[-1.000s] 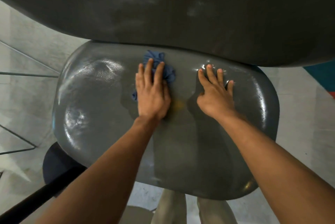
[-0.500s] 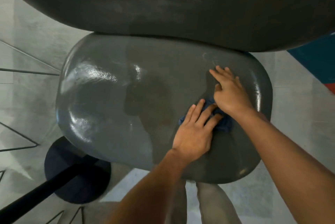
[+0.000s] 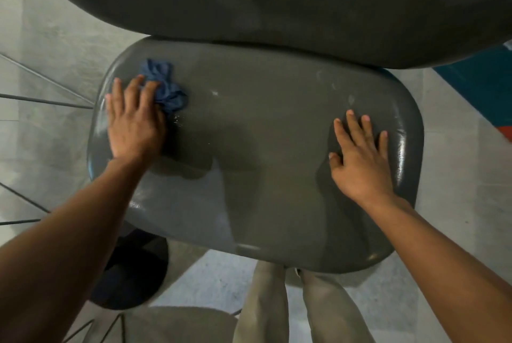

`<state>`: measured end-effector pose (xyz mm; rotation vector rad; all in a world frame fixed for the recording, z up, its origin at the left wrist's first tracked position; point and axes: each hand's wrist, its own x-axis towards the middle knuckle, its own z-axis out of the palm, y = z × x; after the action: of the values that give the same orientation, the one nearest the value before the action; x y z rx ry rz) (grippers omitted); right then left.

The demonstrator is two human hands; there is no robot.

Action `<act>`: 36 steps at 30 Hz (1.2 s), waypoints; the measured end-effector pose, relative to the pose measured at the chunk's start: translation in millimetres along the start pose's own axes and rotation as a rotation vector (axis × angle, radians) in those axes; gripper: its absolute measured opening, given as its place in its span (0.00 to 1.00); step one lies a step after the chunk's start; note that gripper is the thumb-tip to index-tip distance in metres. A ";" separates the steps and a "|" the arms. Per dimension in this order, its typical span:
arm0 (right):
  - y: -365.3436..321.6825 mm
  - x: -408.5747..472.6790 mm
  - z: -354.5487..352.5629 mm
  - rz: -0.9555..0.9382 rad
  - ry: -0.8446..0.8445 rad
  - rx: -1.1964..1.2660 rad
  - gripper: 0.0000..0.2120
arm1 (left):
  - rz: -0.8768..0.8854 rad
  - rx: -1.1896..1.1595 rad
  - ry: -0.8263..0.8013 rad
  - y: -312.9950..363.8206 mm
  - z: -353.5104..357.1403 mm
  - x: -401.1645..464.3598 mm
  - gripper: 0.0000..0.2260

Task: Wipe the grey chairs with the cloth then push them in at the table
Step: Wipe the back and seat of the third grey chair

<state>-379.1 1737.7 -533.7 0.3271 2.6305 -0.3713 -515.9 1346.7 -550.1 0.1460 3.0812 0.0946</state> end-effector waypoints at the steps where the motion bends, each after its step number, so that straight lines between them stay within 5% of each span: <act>1: 0.0 0.0 -0.2 0.001 0.001 0.001 0.33 | -0.029 -0.009 0.011 -6.3 -2.9 -6.6 0.22; 8: -0.9 -1.7 4.0 -0.006 0.066 0.045 0.34 | -0.395 -0.248 0.081 26.1 10.0 -117.9 0.22; 15: 8.7 -8.2 -1.1 0.023 0.070 0.048 0.33 | 0.016 -0.357 -0.170 179.8 36.1 -211.6 0.26; 19: 30.4 -21.7 -0.8 0.082 0.133 0.047 0.33 | 0.132 -0.327 -0.206 198.0 38.4 -158.8 0.27; 26: 39.7 -26.0 -1.6 0.060 0.126 0.070 0.34 | -0.029 -0.363 -0.150 298.7 40.0 -2.4 0.32; 31: 47.1 -30.8 -1.1 0.173 0.207 0.170 0.35 | 0.293 -0.333 -0.192 347.4 36.9 -24.8 0.29; 36: 54.6 -48.3 3.5 0.216 0.199 0.245 0.36 | 0.719 -0.287 -0.307 278.9 32.1 -101.0 0.26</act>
<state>-320.0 1779.7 -525.0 0.7576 2.7072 -0.6161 -387.8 1615.9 -559.0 1.1148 2.5225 0.4821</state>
